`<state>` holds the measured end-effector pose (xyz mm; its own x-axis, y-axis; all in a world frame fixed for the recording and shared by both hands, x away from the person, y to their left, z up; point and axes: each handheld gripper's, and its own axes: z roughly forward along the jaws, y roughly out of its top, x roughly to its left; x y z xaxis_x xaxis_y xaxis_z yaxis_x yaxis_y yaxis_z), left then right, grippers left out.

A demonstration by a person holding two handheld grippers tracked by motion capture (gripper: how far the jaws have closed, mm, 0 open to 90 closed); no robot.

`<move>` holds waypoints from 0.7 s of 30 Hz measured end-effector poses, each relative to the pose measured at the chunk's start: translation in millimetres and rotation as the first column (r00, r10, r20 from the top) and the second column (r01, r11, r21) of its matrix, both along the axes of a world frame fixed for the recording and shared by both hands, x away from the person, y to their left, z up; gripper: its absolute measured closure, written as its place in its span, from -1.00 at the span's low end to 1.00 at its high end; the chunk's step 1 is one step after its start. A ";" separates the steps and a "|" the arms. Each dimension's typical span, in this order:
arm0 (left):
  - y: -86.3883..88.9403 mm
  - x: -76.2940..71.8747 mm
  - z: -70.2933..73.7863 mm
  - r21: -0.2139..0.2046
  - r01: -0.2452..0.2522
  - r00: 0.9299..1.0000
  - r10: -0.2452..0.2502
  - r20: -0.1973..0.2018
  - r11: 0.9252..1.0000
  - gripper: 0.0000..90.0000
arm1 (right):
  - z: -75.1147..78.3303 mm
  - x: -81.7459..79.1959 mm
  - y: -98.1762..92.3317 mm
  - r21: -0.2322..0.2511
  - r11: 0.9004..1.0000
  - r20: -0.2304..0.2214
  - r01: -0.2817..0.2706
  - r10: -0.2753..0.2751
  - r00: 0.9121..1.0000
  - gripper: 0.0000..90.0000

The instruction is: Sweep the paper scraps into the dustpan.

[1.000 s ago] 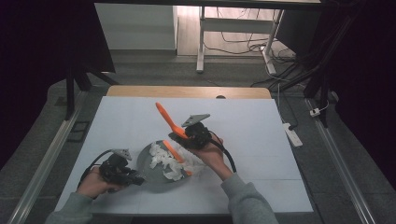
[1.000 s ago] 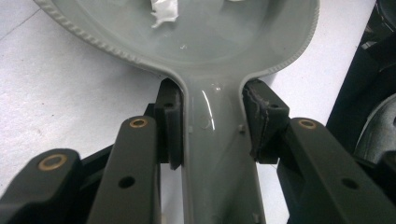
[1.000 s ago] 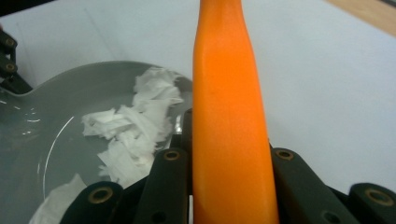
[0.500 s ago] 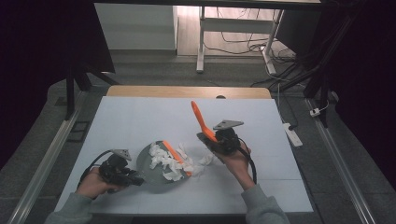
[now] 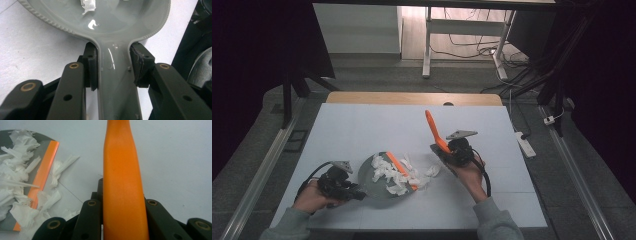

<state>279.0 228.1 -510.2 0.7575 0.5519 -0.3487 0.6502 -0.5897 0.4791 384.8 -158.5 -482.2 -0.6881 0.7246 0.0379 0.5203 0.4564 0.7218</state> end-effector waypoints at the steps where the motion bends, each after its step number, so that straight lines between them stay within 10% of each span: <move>1: 0.0 -0.3 0.2 0.000 0.001 1.000 -0.001 0.001 1.000 0.37 | -0.6 0.1 0.7 -0.001 1.000 -0.004 0.003 -0.003 1.000 0.70; 21: -1.8 -3.5 0.5 -0.002 0.014 1.000 -0.014 -0.004 1.000 0.37 | -17.6 6.4 18.5 -0.036 0.999 -0.073 0.009 -0.011 0.997 0.70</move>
